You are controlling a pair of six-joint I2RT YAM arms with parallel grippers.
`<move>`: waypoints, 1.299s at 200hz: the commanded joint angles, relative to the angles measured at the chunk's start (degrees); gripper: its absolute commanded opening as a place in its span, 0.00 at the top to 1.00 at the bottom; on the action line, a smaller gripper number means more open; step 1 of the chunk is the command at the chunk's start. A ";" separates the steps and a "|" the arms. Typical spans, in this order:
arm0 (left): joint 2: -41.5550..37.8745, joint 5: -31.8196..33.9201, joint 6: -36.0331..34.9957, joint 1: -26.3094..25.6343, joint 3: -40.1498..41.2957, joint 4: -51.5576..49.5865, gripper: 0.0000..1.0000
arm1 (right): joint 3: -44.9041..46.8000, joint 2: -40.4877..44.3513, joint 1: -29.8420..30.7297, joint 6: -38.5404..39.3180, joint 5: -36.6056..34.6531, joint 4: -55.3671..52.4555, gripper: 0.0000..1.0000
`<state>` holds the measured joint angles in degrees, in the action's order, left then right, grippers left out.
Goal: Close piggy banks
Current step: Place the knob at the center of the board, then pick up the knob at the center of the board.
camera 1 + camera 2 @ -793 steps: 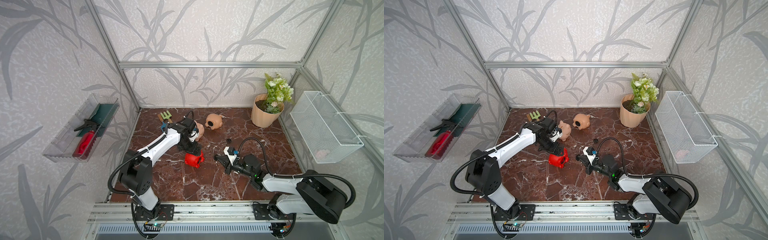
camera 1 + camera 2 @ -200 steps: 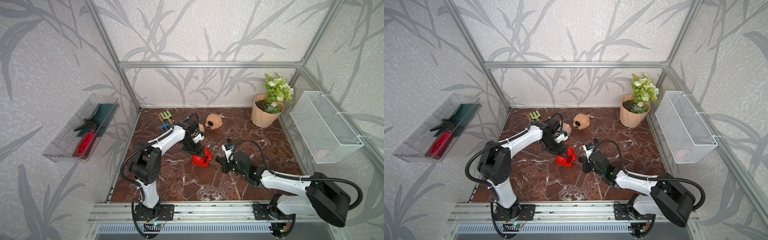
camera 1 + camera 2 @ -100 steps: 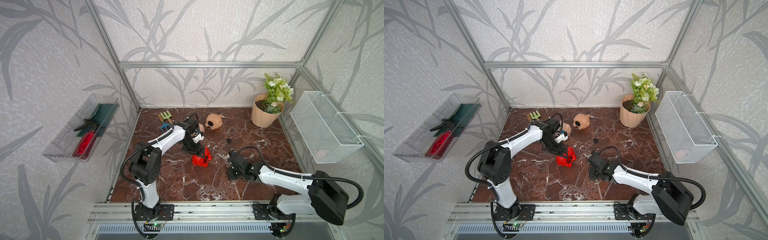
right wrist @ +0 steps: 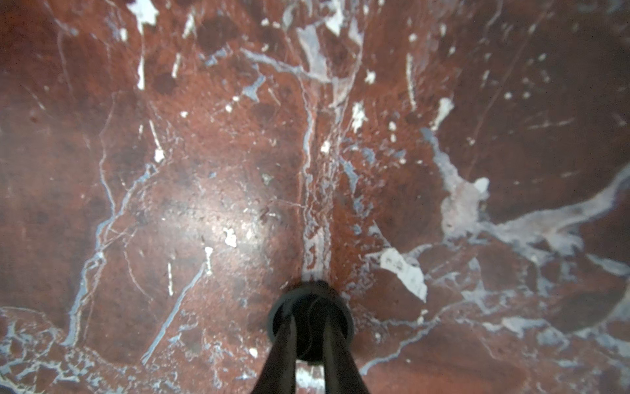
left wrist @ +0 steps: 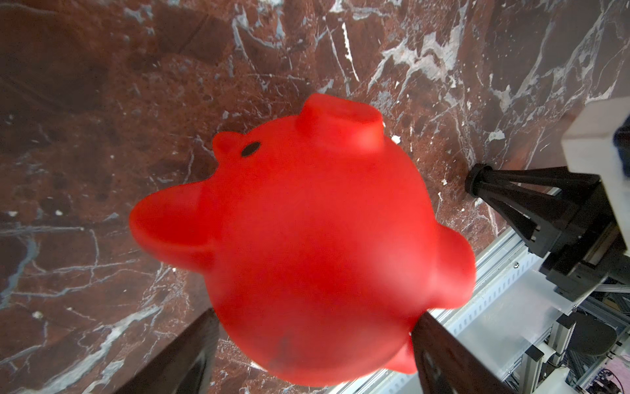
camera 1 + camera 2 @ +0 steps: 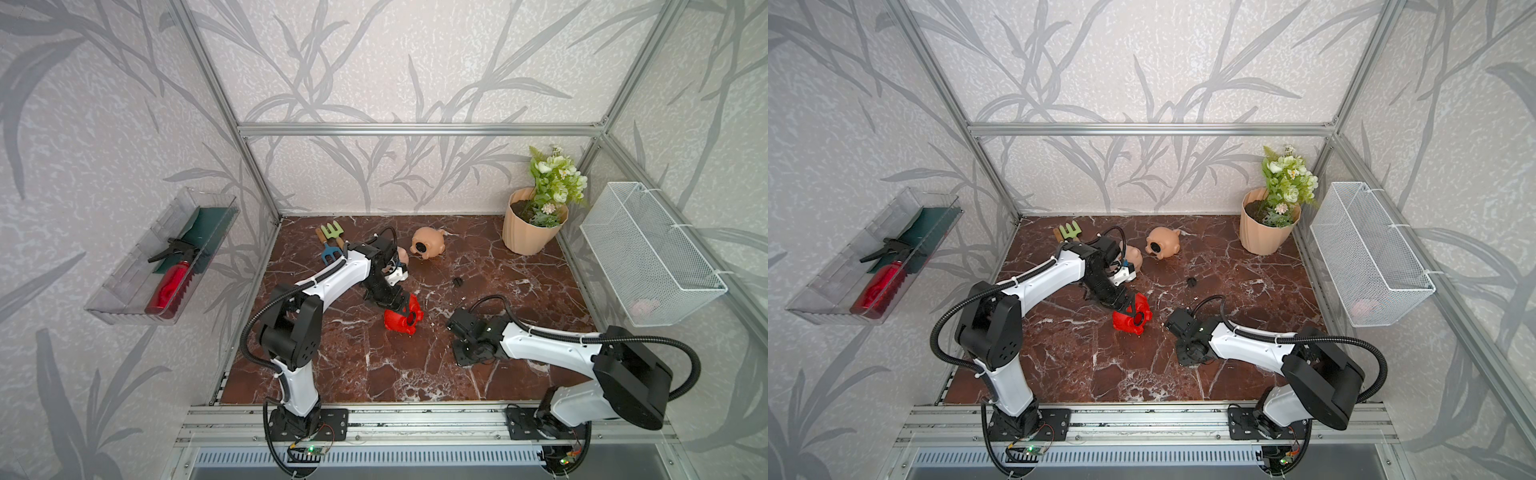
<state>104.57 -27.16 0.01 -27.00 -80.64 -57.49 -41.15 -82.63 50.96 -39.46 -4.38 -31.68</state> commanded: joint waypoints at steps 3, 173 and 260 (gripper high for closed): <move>0.76 1.58 -0.55 -0.07 -0.39 -1.49 0.14 | -2.30 -0.77 0.39 -0.53 0.33 -5.17 0.81; 1.47 2.26 -0.55 -0.15 -0.45 -1.39 0.14 | -11.54 -12.81 -0.40 0.18 3.23 -14.29 0.90; 1.89 2.27 -0.76 -0.13 -1.09 -1.74 0.15 | -12.81 -12.80 -1.26 2.13 5.35 -13.64 1.00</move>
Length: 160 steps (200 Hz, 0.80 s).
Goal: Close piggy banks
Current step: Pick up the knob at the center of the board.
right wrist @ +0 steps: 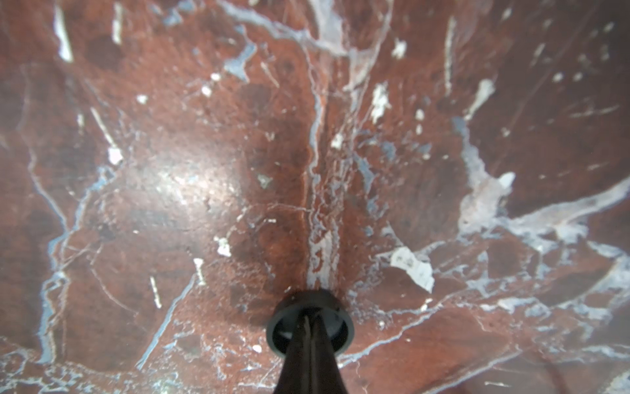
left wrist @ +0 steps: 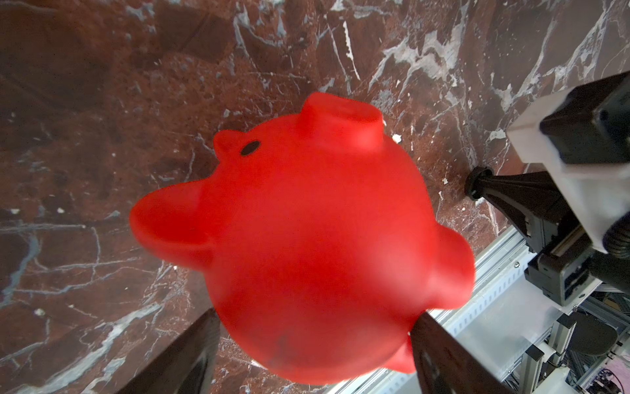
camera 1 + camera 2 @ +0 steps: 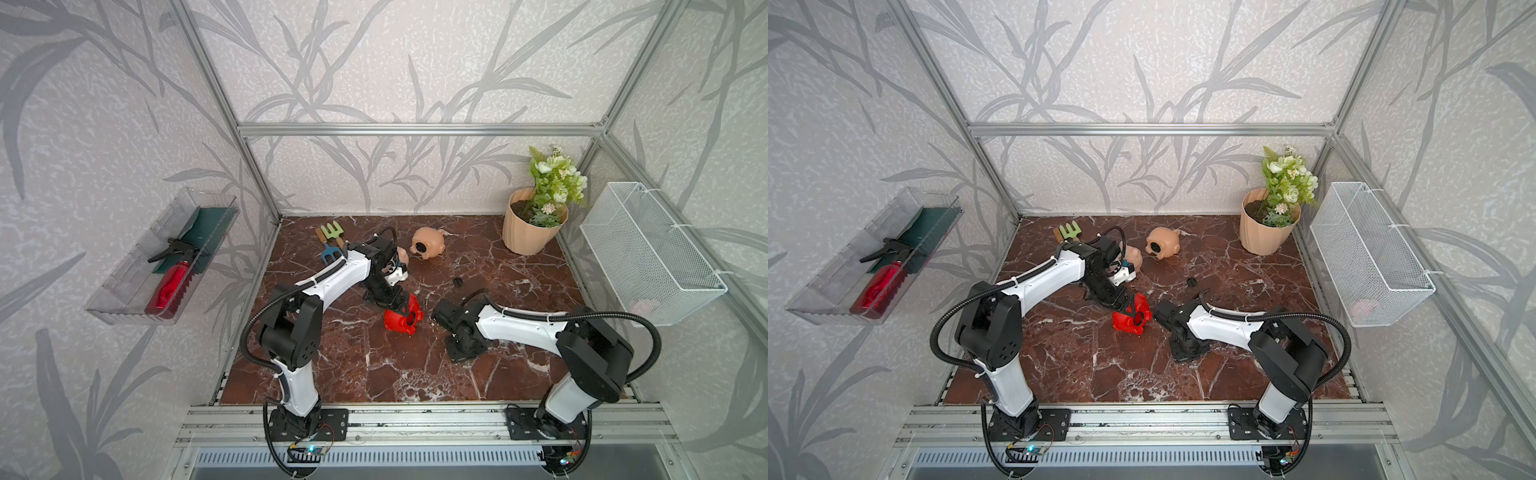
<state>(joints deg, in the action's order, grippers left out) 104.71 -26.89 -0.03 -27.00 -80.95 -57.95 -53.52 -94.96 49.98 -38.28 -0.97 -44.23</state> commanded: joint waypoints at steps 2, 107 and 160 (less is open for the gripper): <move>1.76 1.93 -0.68 -0.08 -0.77 -1.26 0.14 | -0.45 -0.27 -0.31 1.00 1.94 -1.12 1.00; 1.46 1.65 -0.67 -0.02 -0.55 -1.37 0.15 | 12.43 21.55 -3.25 10.94 4.22 29.55 1.00; 1.17 1.84 -0.76 0.00 -0.47 -1.68 0.15 | 26.01 29.40 -4.44 15.51 5.70 58.41 1.00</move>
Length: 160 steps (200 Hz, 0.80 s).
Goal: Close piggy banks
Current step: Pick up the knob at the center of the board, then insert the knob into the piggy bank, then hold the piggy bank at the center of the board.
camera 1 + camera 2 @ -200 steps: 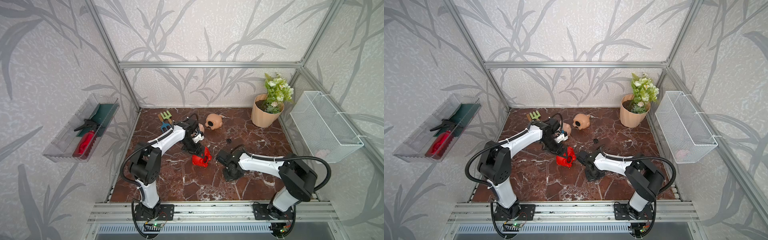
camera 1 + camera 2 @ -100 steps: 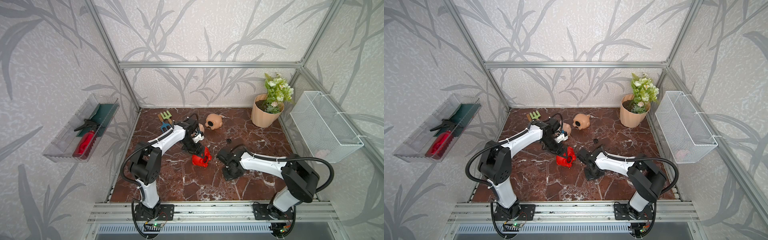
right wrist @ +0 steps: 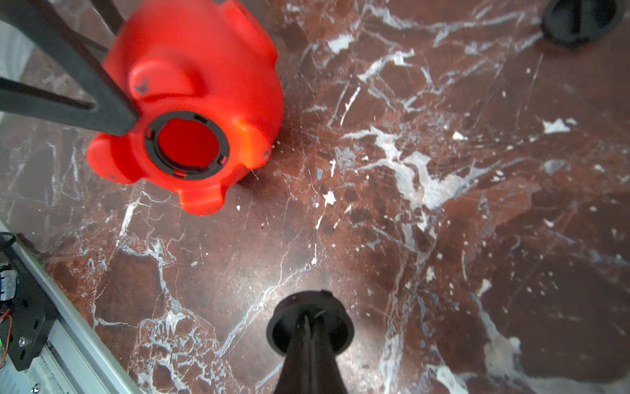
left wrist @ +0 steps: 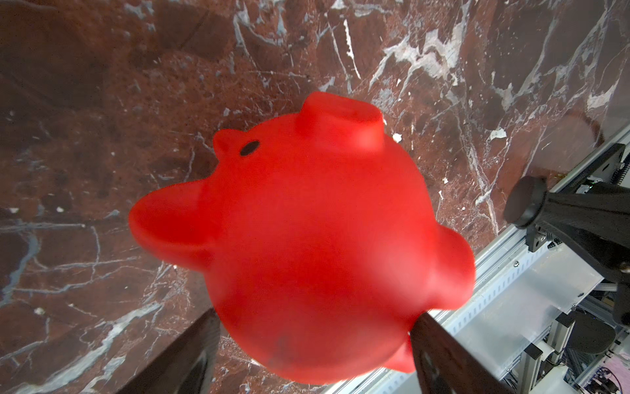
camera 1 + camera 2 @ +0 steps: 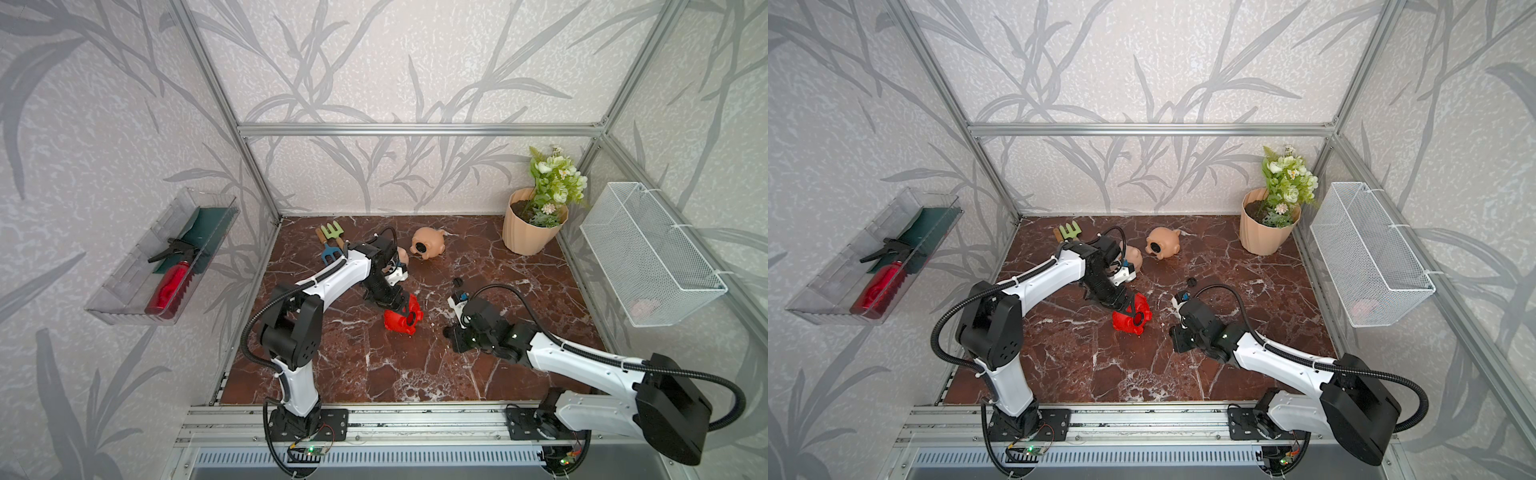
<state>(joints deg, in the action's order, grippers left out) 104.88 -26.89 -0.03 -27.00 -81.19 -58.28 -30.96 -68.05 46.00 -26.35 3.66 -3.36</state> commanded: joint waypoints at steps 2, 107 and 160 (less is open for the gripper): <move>1.00 1.80 -0.80 0.02 -0.21 -1.39 0.15 | 3.85 2.55 -0.47 3.65 1.01 18.41 1.00; 1.03 1.85 -0.78 0.11 -0.36 -1.35 0.15 | 11.88 -5.68 -0.44 11.82 6.00 48.31 1.00; 1.02 1.84 -0.85 0.11 -0.53 -1.49 0.15 | 8.50 -11.23 -0.47 20.14 11.54 46.42 1.00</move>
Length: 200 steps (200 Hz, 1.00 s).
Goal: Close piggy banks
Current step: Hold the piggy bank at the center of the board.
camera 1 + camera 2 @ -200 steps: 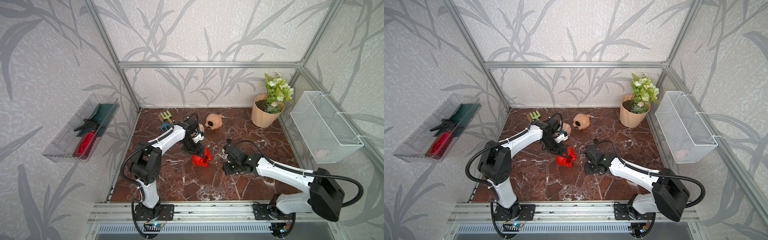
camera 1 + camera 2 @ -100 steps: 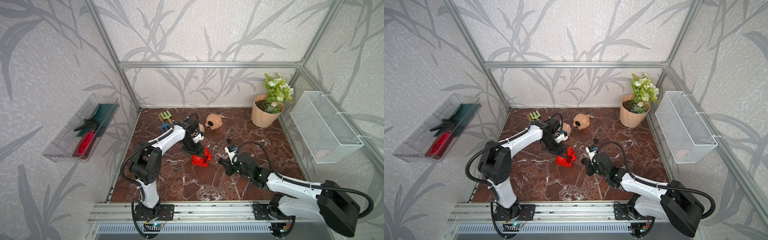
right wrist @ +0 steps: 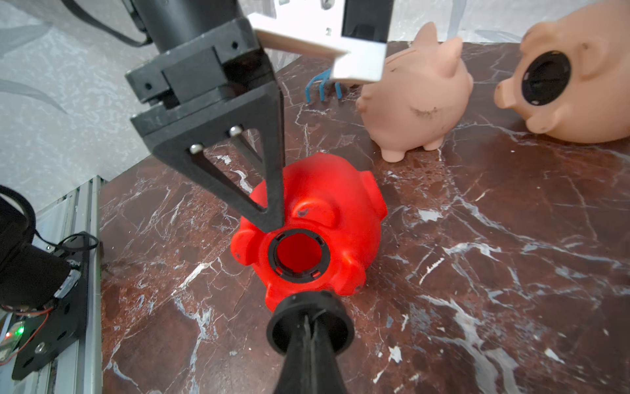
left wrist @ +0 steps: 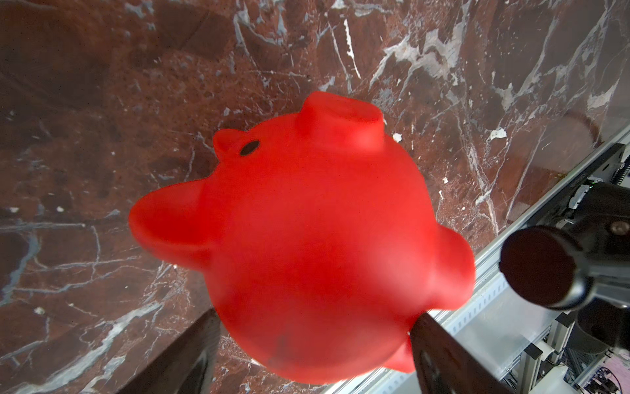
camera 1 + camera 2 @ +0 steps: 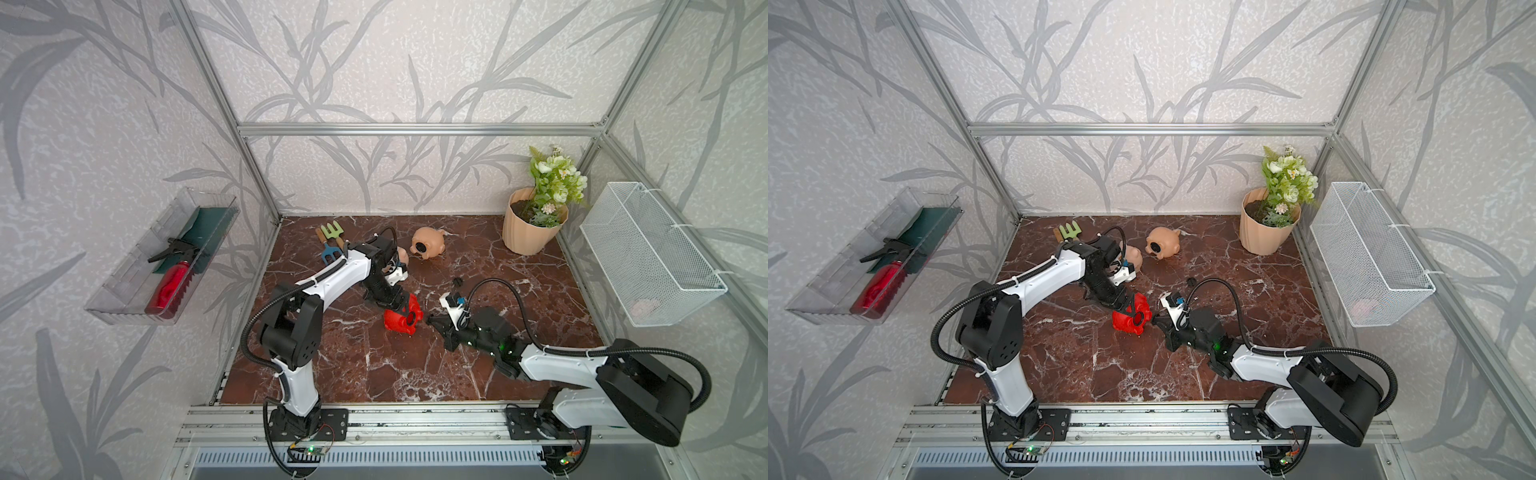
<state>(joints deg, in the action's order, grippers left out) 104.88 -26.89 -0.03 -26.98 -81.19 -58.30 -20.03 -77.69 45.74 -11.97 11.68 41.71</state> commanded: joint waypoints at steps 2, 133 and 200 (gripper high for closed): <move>1.00 1.82 -0.85 0.02 -0.48 -1.53 0.15 | -2.52 -1.72 -0.19 6.06 3.52 1.35 1.00; 1.03 1.75 -0.93 0.15 -0.47 -1.78 0.15 | -5.81 -11.21 -0.29 18.93 3.08 5.95 1.00; 1.30 1.67 -0.93 0.16 -0.50 -1.83 0.15 | -6.25 -15.59 -0.29 20.30 2.99 13.01 1.00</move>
<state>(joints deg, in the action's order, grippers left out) 104.88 -26.92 -0.05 -26.98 -81.28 -58.48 -24.67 -92.31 45.74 6.94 14.22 49.80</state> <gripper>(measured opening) 0.851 0.046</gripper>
